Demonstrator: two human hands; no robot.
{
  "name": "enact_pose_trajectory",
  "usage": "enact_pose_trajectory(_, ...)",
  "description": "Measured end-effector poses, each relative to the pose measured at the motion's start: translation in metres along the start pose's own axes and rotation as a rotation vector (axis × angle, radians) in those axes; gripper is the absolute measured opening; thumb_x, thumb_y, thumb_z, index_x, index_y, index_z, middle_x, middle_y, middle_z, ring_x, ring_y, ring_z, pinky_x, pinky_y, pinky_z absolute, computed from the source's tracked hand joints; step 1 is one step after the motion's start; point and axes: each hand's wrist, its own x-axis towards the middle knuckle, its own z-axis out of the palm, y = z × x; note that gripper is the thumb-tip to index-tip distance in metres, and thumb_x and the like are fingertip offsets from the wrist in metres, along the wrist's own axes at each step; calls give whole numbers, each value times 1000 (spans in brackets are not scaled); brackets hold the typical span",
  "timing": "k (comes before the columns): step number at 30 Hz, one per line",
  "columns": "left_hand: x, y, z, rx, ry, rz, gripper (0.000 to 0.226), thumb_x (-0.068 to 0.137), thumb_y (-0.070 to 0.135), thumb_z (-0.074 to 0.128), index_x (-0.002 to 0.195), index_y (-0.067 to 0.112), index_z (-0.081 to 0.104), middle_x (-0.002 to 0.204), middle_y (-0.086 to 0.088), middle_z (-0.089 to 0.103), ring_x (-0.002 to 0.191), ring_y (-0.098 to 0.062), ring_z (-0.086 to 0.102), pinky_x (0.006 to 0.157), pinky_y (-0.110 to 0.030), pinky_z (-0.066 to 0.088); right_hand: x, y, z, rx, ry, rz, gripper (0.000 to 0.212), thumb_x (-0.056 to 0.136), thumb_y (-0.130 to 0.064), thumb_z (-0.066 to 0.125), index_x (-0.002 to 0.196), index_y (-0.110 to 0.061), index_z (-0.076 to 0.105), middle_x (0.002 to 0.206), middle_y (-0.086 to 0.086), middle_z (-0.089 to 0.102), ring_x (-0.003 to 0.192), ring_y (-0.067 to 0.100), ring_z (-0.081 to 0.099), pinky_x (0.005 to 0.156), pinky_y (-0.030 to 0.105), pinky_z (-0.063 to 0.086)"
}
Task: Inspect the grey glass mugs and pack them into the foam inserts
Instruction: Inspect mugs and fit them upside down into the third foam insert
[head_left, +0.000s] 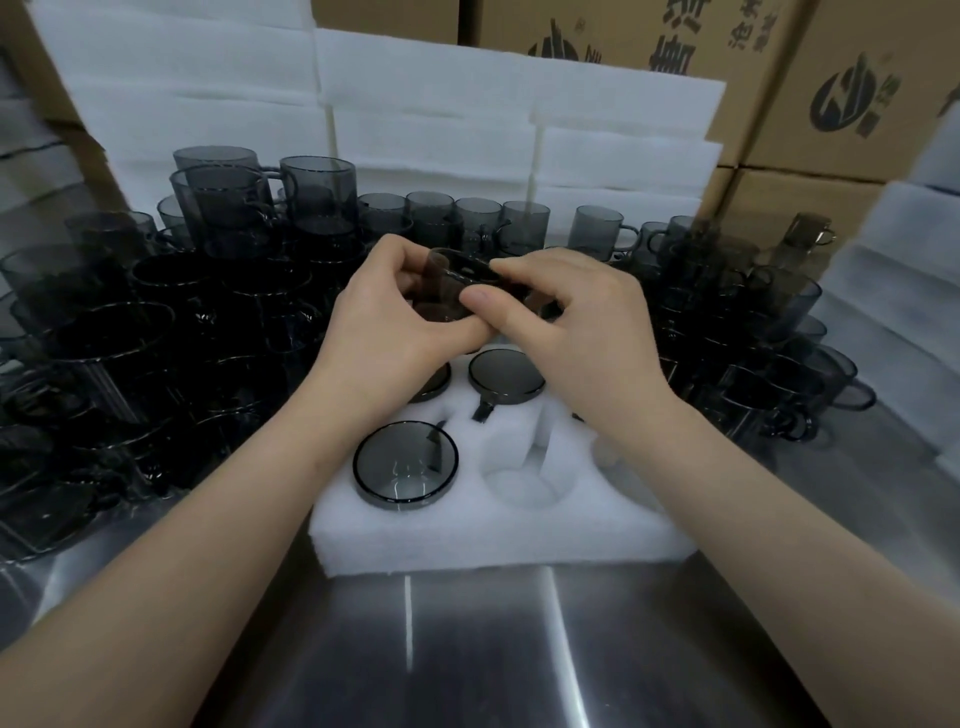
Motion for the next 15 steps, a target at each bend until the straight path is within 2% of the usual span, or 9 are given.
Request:
enact_pose_trajectory(3, -1, 0, -1, 3, -36, 27, 46, 55, 27, 83, 94, 24, 58, 87, 5, 71, 79, -7, 68, 73, -18, 54, 3, 6, -3, 181, -158, 107, 42, 84, -41, 71, 120, -20, 69, 129, -7, 61, 122, 5, 52, 106, 36, 41)
enact_pose_trajectory(6, -1, 0, -2, 11, -82, 45, 48, 57, 16, 87, 97, 21, 60, 88, 5, 71, 80, -5, 68, 72, -14, 52, 5, 8, -5, 279, -284, 161, 46, 84, -35, 72, 129, -27, 62, 145, -7, 43, 136, 3, 36, 113, 39, 35)
enact_pose_trajectory(9, -1, 2, -3, 25, -157, 64, 47, 58, 19, 82, 99, 24, 62, 89, 7, 71, 82, -1, 67, 71, -14, 50, 4, 8, -9, 344, -396, 124, 47, 88, -28, 69, 132, -36, 56, 149, -4, 33, 139, 5, 30, 115, 37, 31)
enact_pose_trajectory(12, -2, 1, -3, 61, -199, 98, 49, 59, 21, 80, 104, 23, 62, 96, 8, 72, 91, -5, 67, 80, -23, 52, 3, 8, -12, 352, -479, 65, 48, 91, -23, 67, 133, -40, 51, 151, -5, 30, 140, 10, 28, 116, 30, 26)
enact_pose_trajectory(15, -3, 1, -3, 72, -186, 119, 50, 58, 20, 79, 104, 25, 60, 97, 9, 71, 95, -9, 66, 88, -32, 54, 1, 5, -11, 339, -446, -13, 47, 90, -16, 67, 129, -36, 51, 147, -3, 37, 140, 15, 30, 118, 39, 24)
